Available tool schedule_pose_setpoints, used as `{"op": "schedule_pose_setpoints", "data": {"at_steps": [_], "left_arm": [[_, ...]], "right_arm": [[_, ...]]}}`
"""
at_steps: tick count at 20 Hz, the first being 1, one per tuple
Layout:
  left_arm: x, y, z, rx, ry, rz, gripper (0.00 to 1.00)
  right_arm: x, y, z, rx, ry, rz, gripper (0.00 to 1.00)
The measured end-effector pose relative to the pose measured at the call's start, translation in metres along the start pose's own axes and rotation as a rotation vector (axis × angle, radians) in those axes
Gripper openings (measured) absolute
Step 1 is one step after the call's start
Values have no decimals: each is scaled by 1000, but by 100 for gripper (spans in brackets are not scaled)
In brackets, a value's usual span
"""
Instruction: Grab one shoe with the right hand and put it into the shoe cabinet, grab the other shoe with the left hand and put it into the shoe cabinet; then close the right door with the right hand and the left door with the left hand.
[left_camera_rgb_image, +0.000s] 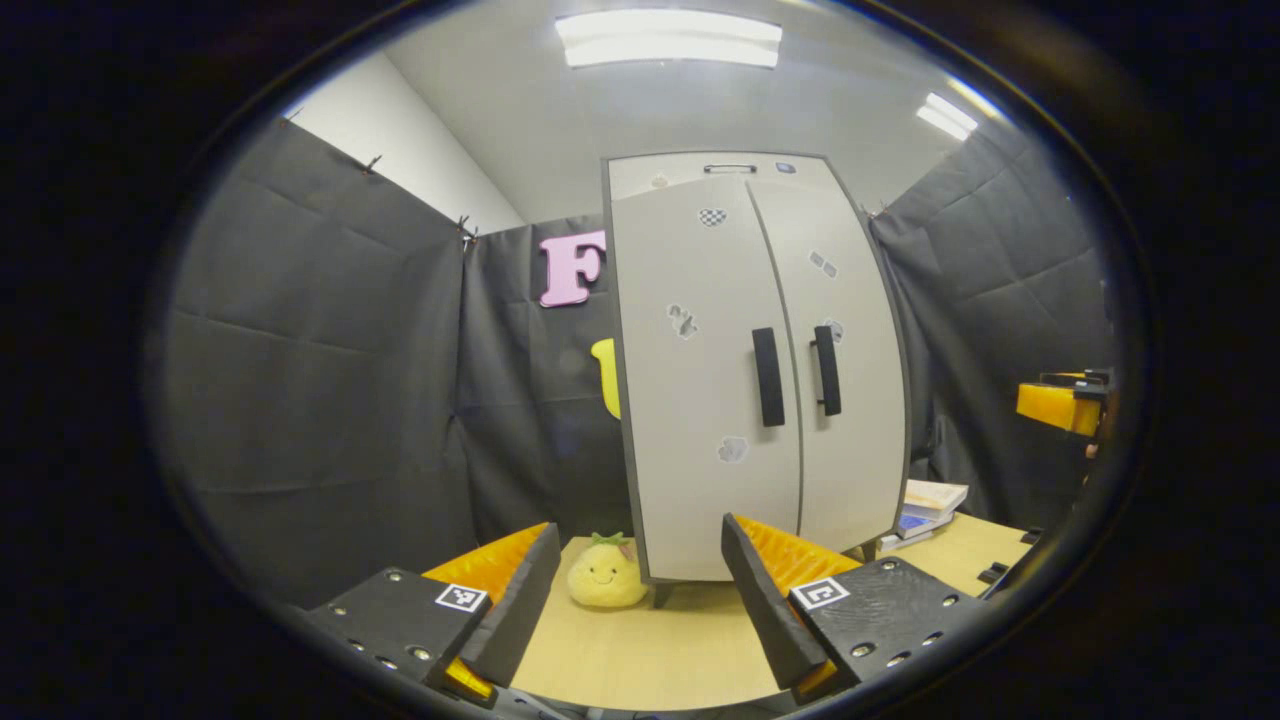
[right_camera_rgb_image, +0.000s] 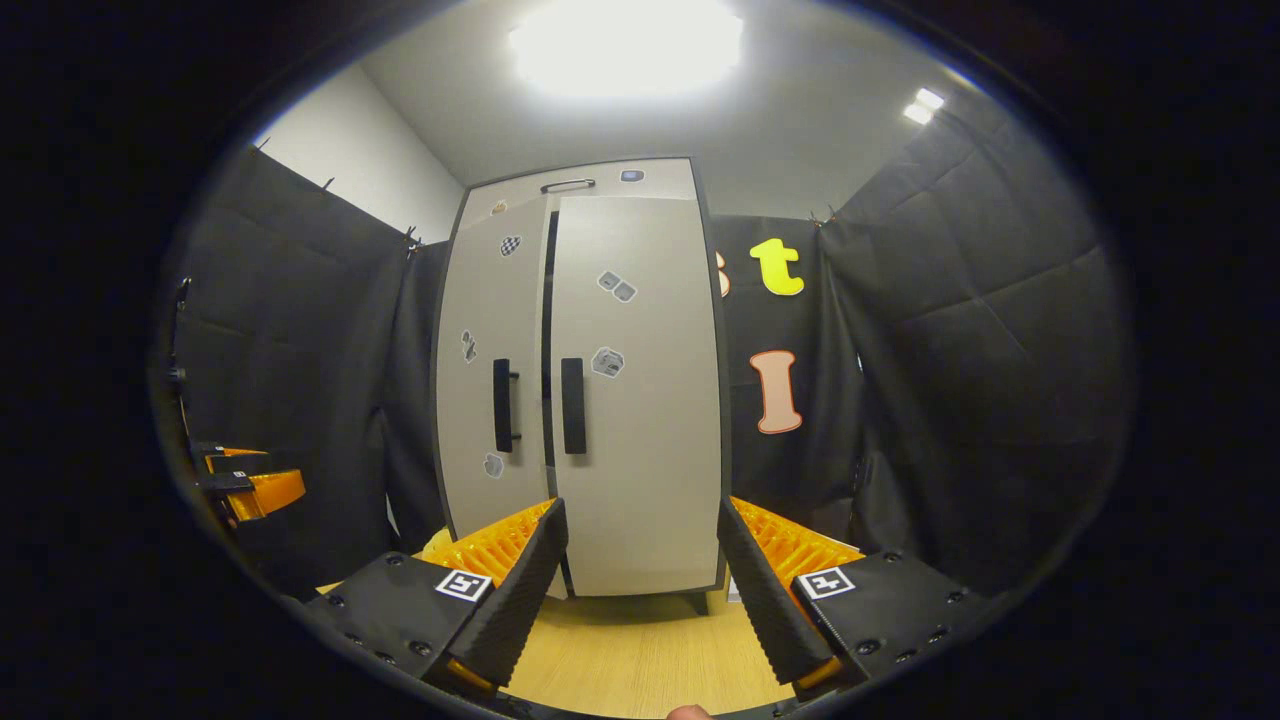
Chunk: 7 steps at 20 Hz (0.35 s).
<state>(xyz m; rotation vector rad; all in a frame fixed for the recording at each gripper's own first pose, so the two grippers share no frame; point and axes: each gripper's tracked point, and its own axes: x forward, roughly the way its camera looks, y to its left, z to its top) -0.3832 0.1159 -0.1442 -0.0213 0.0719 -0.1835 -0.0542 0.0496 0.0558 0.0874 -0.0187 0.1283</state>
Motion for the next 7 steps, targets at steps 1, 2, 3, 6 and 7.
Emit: {"op": "schedule_pose_setpoints", "data": {"at_steps": [1, 2, 3, 6, 7], "left_arm": [[0, 0, 0, -1, 1, 1, 94], [0, 0, 0, -1, 3, 0, 94], [1, -2, -1, 1, 5, -1, 94], [1, -2, -3, 8, 9, 0, 94], [1, -2, -2, 8, 8, 0, 94]], "right_arm": [[1, 0, 0, -1, 2, 0, 95], [2, -1, -1, -3, 5, 0, 95], [1, -1, -2, -4, 7, 0, 95], [2, -2, 0, -4, 2, 0, 92], [2, -2, 0, -3, 1, 0, 92]]}}
